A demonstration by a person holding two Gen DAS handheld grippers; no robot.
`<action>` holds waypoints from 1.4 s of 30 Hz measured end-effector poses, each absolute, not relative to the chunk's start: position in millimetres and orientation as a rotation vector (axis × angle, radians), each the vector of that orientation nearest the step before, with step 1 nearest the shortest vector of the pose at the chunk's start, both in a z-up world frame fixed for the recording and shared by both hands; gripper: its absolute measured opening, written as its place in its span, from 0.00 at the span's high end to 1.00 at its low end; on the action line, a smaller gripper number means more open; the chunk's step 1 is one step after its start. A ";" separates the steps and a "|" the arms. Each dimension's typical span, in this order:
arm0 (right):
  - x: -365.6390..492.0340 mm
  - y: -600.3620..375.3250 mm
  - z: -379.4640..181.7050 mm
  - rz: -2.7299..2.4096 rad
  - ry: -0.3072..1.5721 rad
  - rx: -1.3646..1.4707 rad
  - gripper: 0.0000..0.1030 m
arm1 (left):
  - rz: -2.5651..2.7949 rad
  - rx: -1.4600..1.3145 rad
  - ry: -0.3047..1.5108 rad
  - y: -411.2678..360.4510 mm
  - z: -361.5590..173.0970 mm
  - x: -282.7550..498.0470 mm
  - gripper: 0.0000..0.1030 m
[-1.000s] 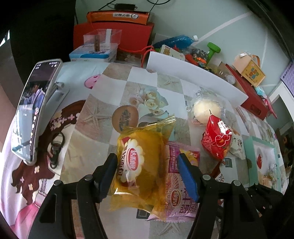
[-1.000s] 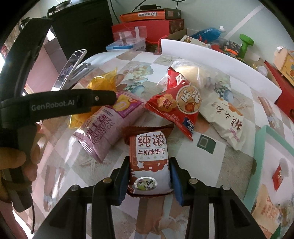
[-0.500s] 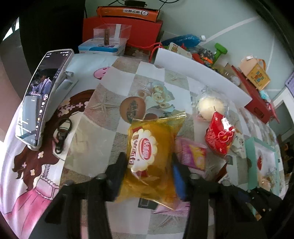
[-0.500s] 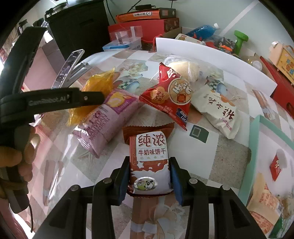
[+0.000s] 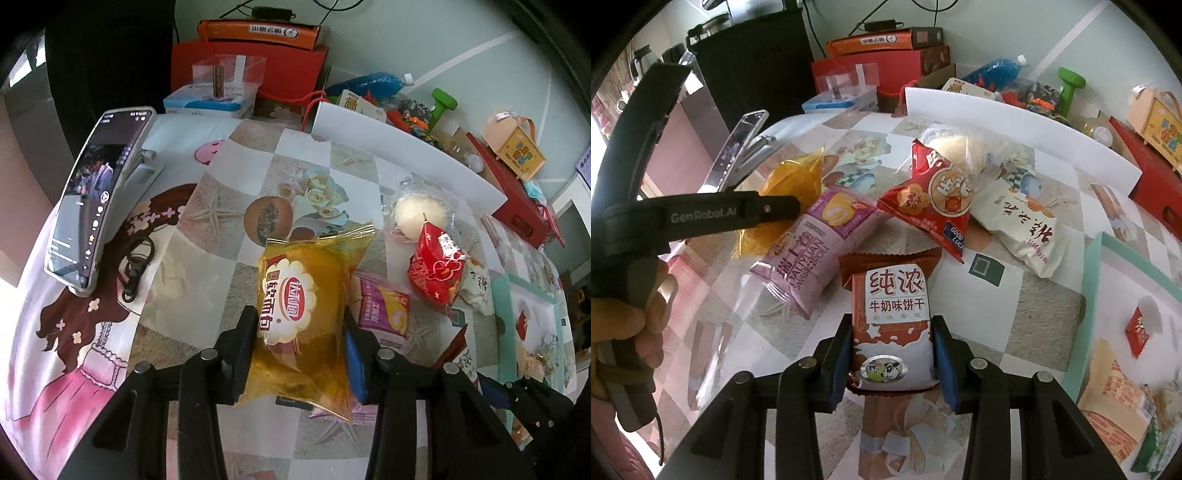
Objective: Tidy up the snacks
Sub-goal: 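Carry the brown pack over the tray with the right tool while the left tool carries the yellow bag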
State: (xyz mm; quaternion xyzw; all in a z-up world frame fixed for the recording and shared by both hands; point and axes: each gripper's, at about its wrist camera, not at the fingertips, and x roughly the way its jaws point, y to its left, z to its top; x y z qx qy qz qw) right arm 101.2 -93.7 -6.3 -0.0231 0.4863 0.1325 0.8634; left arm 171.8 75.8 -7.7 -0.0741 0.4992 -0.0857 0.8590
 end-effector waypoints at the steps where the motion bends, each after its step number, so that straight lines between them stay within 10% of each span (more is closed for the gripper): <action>1: 99.9 -94.2 -4.7 0.277 1.015 -0.046 0.59 | -0.179 -0.153 1.044 75.4 -5.7 170.4 0.57; 42: 46.6 -284.5 70.7 -0.124 0.809 0.229 0.58 | -0.509 0.104 0.870 -86.7 72.8 117.2 0.57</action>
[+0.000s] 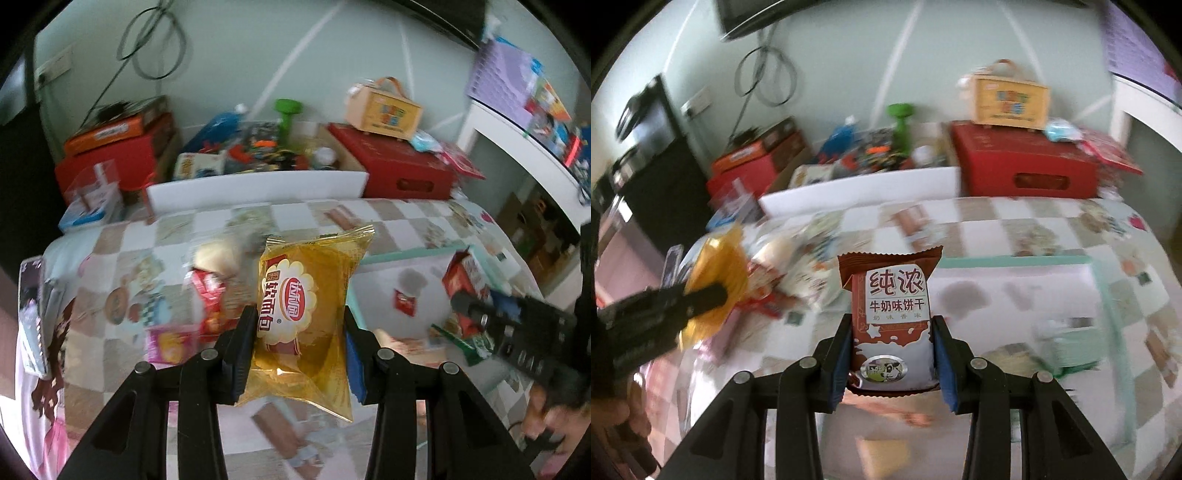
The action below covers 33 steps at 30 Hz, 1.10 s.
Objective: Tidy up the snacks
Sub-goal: 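Carry the brown pack over the tray with the right tool while the left tool carries the yellow bag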
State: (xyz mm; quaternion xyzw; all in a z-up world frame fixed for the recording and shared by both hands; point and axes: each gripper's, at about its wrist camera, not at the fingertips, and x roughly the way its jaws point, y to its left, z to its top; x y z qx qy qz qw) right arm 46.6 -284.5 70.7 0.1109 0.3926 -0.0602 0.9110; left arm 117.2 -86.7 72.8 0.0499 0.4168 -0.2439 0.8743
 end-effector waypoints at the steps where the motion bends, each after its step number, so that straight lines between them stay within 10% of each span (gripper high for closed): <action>1: 43.8 -293.8 72.7 -0.144 0.802 0.241 0.58 | -0.519 0.121 0.867 -94.4 73.0 114.7 0.57; 33: 43.7 -379.1 49.8 -0.290 0.825 0.319 0.58 | -0.615 0.258 0.904 -216.7 37.4 96.5 0.57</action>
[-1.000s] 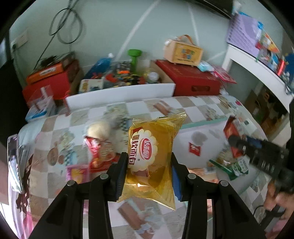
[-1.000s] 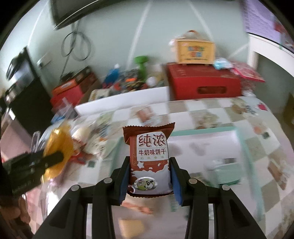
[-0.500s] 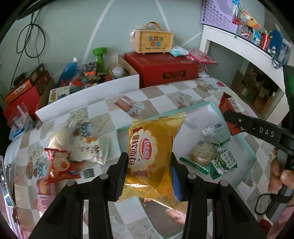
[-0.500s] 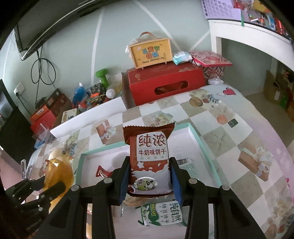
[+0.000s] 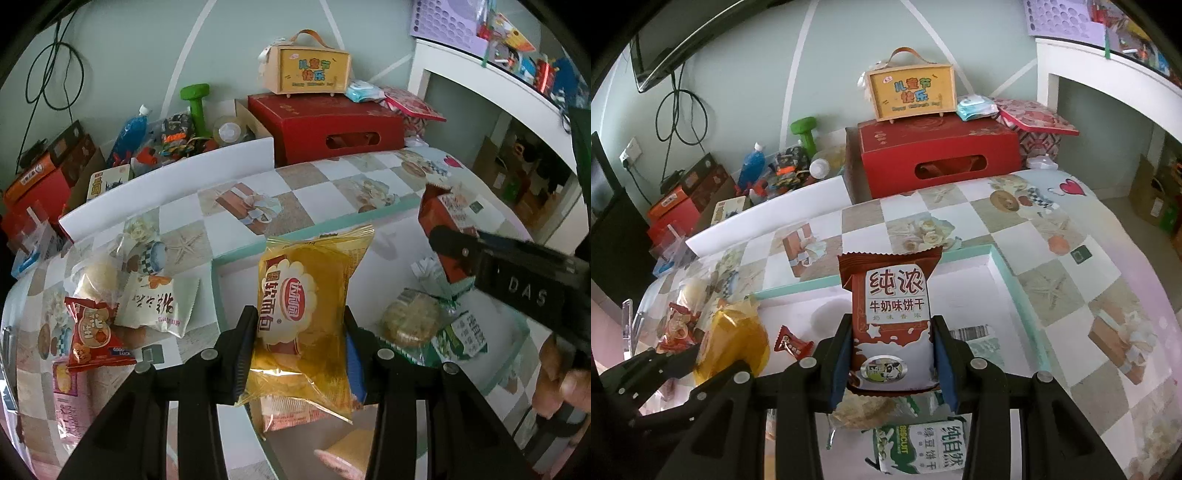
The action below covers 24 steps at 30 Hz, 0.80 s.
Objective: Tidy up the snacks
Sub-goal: 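Carry the brown pack over the tray with the right tool while the left tool carries the yellow bag, then release the brown pack into the tray with the right tool while the left tool releases the yellow bag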
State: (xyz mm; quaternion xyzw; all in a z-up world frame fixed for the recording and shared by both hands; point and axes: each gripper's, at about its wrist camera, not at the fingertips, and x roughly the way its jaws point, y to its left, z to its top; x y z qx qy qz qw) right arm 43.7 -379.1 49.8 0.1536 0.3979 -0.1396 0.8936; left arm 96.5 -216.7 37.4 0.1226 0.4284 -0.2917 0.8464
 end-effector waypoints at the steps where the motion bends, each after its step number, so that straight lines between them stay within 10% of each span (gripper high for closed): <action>1: 44.5 -379.4 48.8 -0.290 0.828 0.320 0.58 | -0.611 0.248 0.901 -216.4 37.5 98.0 0.57; 18: 58.9 -379.7 30.7 -0.277 0.883 0.315 0.58 | -0.572 0.238 0.924 -217.1 27.2 107.3 0.56; 24: 60.1 -379.0 29.7 -0.275 0.891 0.316 0.58 | -0.561 0.254 0.906 -216.9 34.7 103.8 0.40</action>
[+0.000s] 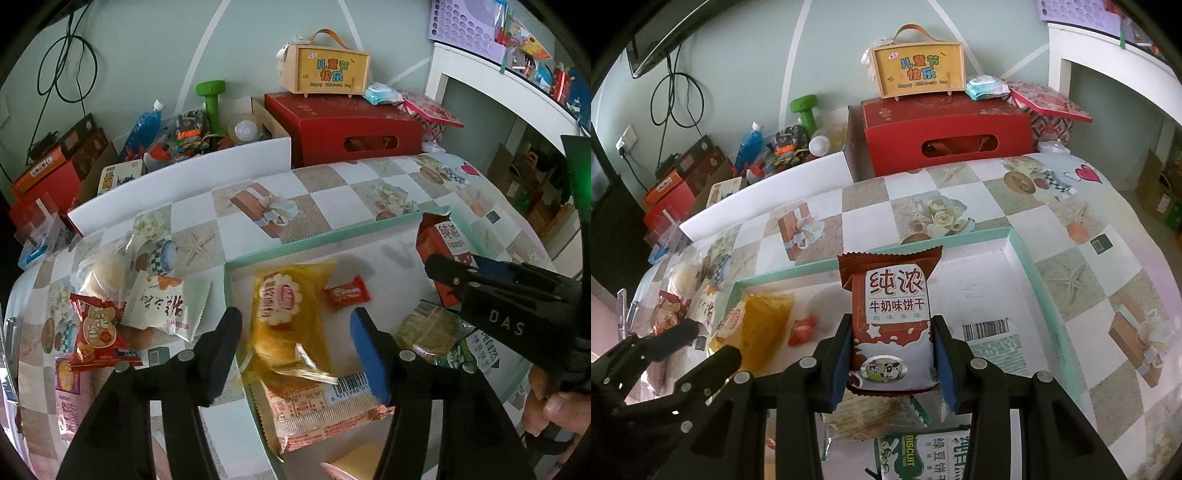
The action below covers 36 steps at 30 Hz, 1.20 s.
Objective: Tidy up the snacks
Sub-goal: 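Release the brown pack into the tray with the right tool while the left tool releases the yellow bag, then withdraw both open tools from the tray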
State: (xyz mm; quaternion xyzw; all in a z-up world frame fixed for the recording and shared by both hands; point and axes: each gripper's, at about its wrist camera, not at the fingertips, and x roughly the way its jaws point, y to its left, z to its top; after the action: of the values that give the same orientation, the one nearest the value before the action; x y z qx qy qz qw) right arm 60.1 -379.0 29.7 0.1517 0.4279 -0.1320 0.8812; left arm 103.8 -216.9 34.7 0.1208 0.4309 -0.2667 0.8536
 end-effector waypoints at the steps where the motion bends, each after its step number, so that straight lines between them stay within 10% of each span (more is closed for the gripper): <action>1: 60.1 -378.7 29.6 -0.274 0.893 0.317 0.58 | -0.558 0.257 0.907 -216.7 35.3 103.5 0.40; 19: 60.6 -376.3 29.9 -0.285 0.911 0.290 0.58 | -0.472 0.284 0.884 -199.3 44.7 93.4 0.27; 24: 61.8 -374.4 28.6 -0.296 0.917 0.285 0.11 | -0.438 0.278 0.878 -191.9 40.3 94.1 0.06; 36: 64.3 -372.5 23.2 -0.290 0.936 0.262 0.00 | -0.360 0.190 0.876 -164.9 35.5 107.3 0.00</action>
State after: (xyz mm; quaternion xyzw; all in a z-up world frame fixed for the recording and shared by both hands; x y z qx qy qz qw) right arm 64.3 -372.5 23.2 0.1254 0.4484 -0.1388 0.8740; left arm 107.3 -164.9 35.5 0.0913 0.4210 -0.1732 0.8857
